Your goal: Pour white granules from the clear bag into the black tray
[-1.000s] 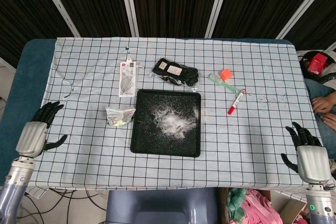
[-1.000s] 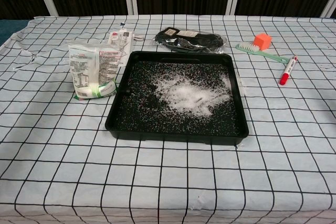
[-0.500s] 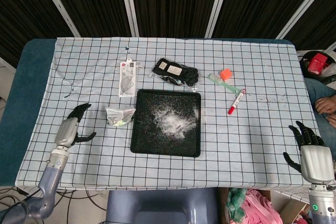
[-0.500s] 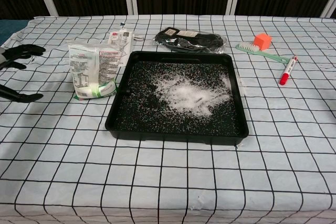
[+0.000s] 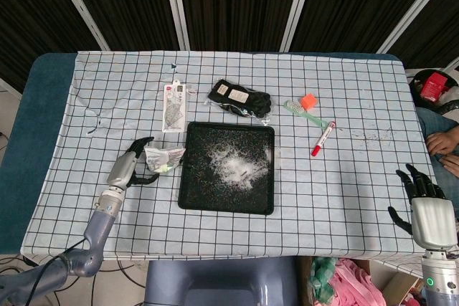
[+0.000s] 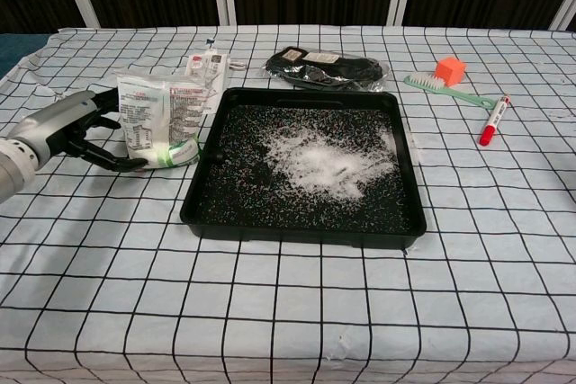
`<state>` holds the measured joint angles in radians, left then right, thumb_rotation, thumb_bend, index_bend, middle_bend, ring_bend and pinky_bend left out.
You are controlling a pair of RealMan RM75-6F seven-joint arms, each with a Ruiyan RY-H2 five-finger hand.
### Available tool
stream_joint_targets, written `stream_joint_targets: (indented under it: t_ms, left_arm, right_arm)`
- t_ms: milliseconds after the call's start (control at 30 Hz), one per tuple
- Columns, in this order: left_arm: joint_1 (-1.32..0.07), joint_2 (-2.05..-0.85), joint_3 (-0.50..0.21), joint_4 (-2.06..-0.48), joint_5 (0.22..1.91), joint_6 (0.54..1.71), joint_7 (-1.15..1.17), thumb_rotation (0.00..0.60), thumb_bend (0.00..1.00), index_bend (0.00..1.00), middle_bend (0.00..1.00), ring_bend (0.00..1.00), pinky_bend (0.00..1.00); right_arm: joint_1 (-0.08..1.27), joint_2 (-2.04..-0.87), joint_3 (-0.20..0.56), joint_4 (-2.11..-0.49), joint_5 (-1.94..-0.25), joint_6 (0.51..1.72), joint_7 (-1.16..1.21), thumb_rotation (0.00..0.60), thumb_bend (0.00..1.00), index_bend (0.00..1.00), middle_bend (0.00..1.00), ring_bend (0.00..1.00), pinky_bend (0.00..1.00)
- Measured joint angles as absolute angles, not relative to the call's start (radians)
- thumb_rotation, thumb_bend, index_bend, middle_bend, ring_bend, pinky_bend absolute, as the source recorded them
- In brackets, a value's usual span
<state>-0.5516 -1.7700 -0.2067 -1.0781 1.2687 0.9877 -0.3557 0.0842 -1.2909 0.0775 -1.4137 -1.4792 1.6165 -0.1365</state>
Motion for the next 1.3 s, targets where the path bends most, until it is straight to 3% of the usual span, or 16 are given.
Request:
stream_joint_targets:
  t_ms: [267, 433, 800, 1000, 1300]
  left_arm:
    - [-0.599, -1.824, -0.213, -1.023, 1.284, 0.947, -0.382, 0.600, 0.27, 0.10, 0.13, 0.03, 0.15]
    - [-0.608, -1.854, -0.216, -0.981, 1.293, 0.954, -0.399, 0.600, 0.36, 0.13, 0.17, 0.10, 0.20]
    - [-0.630, -1.942, -0.215, -0.829, 1.347, 1.009, -0.522, 0.600, 0.58, 0.27, 0.36, 0.31, 0.45]
    - [-0.640, -1.976, -0.202, -0.759, 1.389, 1.066, -0.568, 0.600, 0.59, 0.31, 0.38, 0.32, 0.46]
    - [-0.613, -1.907, -0.203, -0.816, 1.378, 1.097, -0.487, 0.600, 0.59, 0.32, 0.38, 0.32, 0.44]
  right_arm:
    - [0.079, -1.297, 0.088, -1.420, -1.480, 1.616, -0.127, 0.600, 0.17, 0.19, 0.11, 0.17, 0.33]
    - [0.080, -1.300, 0.089, -1.420, -1.483, 1.605, -0.125, 0.600, 0.17, 0.19, 0.11, 0.17, 0.33]
    - [0.082, -1.301, 0.088, -1.424, -1.481, 1.571, -0.119, 0.600, 0.17, 0.19, 0.11, 0.17, 0.33]
    - [0.082, -1.298, 0.091, -1.426, -1.484, 1.569, -0.118, 0.600, 0.19, 0.19, 0.11, 0.17, 0.33]
    - [0.079, -1.297, 0.097, -1.428, -1.481, 1.567, -0.116, 0.600, 0.20, 0.19, 0.11, 0.17, 0.33]
